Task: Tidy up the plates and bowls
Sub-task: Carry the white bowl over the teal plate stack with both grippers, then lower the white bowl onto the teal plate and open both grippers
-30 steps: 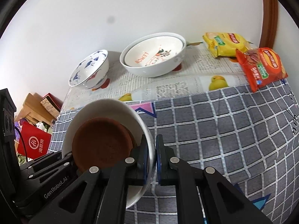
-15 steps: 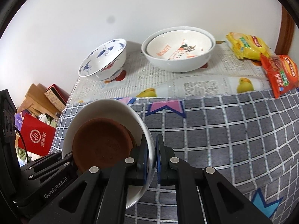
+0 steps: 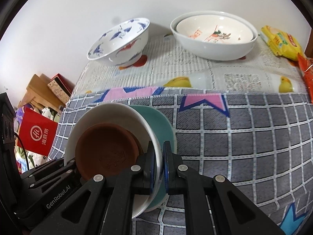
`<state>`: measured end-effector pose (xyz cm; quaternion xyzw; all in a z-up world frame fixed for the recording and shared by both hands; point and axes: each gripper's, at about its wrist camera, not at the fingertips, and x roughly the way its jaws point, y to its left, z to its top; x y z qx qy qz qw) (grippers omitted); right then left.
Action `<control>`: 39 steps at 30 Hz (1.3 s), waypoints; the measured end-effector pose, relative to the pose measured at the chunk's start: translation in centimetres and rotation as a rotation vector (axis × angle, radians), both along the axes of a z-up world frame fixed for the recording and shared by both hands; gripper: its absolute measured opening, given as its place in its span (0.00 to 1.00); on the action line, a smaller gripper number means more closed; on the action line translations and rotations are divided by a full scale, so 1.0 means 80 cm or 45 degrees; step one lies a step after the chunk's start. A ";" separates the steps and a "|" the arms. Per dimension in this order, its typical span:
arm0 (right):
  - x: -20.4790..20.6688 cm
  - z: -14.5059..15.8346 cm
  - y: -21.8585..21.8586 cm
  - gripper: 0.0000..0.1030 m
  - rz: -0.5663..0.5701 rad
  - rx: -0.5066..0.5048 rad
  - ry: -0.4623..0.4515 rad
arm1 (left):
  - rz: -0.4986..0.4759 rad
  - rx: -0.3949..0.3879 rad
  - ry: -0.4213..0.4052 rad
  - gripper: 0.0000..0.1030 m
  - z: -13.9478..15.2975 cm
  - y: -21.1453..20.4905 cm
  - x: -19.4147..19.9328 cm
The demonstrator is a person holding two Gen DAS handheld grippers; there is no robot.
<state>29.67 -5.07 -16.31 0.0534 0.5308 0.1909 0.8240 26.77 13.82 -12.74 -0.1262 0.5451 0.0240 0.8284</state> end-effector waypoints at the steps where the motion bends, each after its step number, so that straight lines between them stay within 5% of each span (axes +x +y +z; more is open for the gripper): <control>1: 0.002 -0.004 0.002 0.08 0.003 -0.003 0.008 | 0.000 0.000 0.009 0.10 -0.004 0.001 0.001; 22: 0.006 -0.015 0.009 0.08 0.035 -0.028 0.023 | -0.041 -0.045 0.017 0.10 -0.019 0.010 0.008; 39: -0.002 -0.002 0.015 0.08 0.044 -0.112 -0.022 | -0.055 -0.037 0.013 0.13 0.004 0.011 -0.010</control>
